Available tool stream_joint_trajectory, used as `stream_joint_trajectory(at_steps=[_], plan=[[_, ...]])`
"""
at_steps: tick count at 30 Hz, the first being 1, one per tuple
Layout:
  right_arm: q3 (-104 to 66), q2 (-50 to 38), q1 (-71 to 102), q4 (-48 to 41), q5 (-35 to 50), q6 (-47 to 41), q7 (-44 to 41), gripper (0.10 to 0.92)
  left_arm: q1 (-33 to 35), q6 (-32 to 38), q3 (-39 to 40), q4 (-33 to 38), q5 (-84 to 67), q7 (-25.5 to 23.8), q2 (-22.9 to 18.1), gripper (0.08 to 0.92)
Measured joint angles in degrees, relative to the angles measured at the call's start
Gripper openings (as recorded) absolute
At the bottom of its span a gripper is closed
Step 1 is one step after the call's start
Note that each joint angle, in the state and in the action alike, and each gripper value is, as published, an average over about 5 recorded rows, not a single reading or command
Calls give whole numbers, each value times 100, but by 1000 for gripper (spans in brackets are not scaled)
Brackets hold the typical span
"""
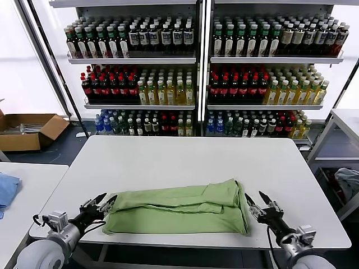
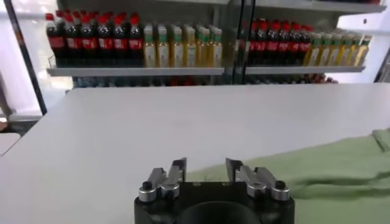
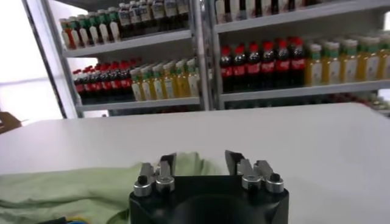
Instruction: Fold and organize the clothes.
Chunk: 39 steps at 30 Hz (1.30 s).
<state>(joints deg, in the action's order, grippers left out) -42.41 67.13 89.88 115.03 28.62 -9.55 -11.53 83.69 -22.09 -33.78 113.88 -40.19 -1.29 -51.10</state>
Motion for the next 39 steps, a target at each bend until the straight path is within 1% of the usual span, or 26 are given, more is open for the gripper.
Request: stream_joint_trajectory(at_steps=[4,6,10,13,17,19,21,30,32,39], plan=[[-346,70,327,80,-18,336,-120,795,114,144,15,123,142,340,-243,612],[-469,99,460,99,-28,468,-158,815,145,207,71,147,240,525,-391,664],[-642,126,639,124,-34,659,-210,822,177,298,260,149,490,852,-690,776],[-718,123,716,126,-36,757,-241,823,210,338,430,119,695,1042,-894,815],[-771,107,779,125,-40,863,-280,823,233,353,627,40,932,1214,-1112,822],[-785,95,800,125,-34,905,-295,823,235,351,696,-15,1029,1295,-1203,798],[-790,78,809,124,-26,937,-304,823,238,348,754,-73,1110,1371,-1279,756],[-726,32,764,124,-20,979,-308,823,234,387,931,-258,1370,1503,-1507,498],[-710,22,747,140,-19,978,-305,823,240,408,961,-277,1408,1510,-1548,428],[-702,-34,706,180,22,979,-304,823,264,519,988,-309,1534,1453,-1578,221]])
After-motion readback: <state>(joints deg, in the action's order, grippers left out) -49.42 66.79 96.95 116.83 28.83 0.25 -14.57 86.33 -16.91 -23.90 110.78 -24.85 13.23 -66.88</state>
